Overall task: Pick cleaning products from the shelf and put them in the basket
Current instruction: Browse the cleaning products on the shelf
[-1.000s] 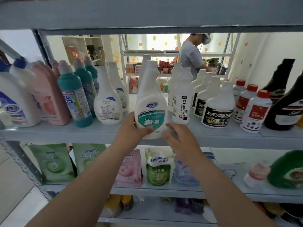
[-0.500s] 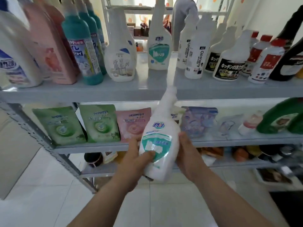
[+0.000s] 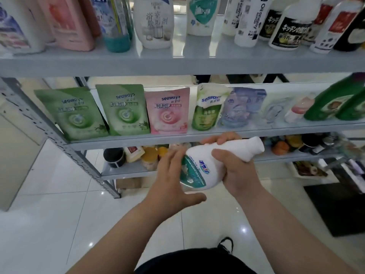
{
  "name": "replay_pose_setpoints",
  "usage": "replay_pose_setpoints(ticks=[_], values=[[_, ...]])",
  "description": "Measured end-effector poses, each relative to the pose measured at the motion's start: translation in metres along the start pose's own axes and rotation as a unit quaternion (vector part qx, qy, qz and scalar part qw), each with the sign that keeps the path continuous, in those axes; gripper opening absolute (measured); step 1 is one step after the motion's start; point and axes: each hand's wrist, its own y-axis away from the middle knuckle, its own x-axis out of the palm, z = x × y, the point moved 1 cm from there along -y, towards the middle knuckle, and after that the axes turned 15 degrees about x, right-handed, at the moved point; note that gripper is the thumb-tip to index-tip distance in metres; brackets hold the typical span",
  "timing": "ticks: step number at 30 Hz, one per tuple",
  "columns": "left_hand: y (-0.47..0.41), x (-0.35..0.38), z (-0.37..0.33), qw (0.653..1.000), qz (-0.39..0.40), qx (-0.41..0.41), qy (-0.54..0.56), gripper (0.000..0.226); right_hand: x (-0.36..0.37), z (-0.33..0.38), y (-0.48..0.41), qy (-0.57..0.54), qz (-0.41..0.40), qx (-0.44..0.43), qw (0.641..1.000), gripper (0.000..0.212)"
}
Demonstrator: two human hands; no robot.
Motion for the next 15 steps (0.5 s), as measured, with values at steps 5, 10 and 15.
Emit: replay_pose_setpoints(ticks=[5,10,15], values=[[0.003,-0.001,0.001,0.997,-0.035,0.018,-0.064,0.125,0.018,-0.009,0.000,0.035,-0.006,0.008,0.999,0.022],[0.015,-0.022,0.011,0.986,0.075,-0.064,0.133,0.081,0.008,0.002,-0.010,0.146,-0.023,0.066,0.987,0.025],[0.016,-0.008,0.008,0.971,-0.045,-0.111,0.207,0.048,-0.006,0.009,-0.015,0.147,-0.132,0.098,0.975,0.051]])
